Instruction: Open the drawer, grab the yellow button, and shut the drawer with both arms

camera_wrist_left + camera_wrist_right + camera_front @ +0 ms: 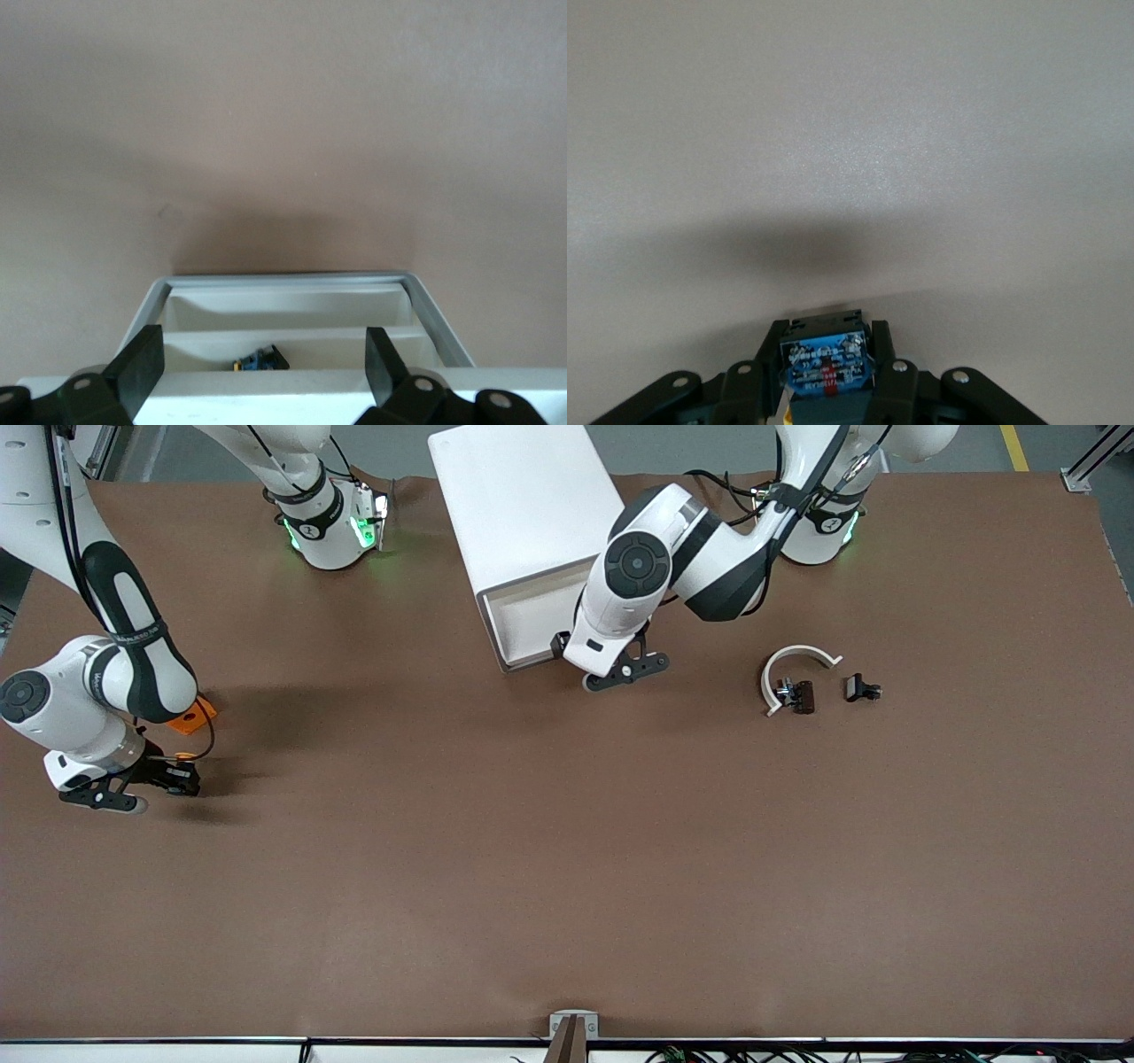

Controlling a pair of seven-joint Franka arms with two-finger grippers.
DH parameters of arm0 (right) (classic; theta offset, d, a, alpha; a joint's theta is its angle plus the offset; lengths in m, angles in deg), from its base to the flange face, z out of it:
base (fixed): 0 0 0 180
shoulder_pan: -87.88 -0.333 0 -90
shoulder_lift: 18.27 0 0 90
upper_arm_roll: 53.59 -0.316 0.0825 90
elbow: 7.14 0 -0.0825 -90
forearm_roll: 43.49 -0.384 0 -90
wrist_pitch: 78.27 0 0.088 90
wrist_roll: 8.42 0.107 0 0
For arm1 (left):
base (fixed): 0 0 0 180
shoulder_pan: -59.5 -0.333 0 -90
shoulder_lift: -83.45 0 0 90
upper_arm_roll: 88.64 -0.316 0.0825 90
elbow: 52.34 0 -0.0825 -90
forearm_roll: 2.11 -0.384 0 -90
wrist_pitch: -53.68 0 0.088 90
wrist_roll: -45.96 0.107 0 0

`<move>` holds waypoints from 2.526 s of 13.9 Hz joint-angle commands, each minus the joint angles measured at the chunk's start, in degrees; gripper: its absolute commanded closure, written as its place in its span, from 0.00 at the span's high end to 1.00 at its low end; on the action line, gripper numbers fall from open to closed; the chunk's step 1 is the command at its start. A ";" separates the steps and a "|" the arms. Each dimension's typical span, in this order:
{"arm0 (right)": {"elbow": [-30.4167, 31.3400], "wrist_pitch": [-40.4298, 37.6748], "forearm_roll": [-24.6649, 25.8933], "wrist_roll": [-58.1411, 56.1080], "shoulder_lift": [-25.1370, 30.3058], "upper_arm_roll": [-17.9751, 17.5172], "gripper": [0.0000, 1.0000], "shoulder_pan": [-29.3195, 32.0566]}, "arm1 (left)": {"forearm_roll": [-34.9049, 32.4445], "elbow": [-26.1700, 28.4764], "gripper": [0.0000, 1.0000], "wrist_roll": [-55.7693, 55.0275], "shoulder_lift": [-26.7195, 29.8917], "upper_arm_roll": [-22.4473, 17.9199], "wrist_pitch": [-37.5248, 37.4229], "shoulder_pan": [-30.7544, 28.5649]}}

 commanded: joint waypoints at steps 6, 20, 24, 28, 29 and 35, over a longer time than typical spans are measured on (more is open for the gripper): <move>0.27 1.44 -1.18 -0.83 -2.15 -1.54 0.95 2.11 | -0.82 1.30 1.00 -6.41 1.29 6.59 -0.33 0.28; -34.49 -63.73 -1.54 4.62 9.36 -2.77 1.00 -2.10 | 2.09 1.13 1.00 -9.75 -0.64 9.85 -1.83 0.55; -43.57 -75.97 -1.54 4.09 9.89 -2.86 1.00 -2.37 | -2.22 -1.15 1.00 -10.90 -0.64 8.79 -1.65 -0.85; -45.43 -77.22 -1.19 4.71 12.35 -2.77 1.00 -4.03 | -7.94 -8.43 1.00 -10.37 -0.64 8.88 -2.00 -8.83; -46.39 -77.39 -0.66 4.62 12.35 -2.59 1.00 -5.08 | -8.11 -10.02 1.00 -10.28 -1.16 8.88 -2.35 -11.47; -51.94 -85.74 0.04 4.62 13.22 -2.59 1.00 -5.61 | -16.37 -12.06 1.00 -6.16 1.64 8.88 -8.93 -19.92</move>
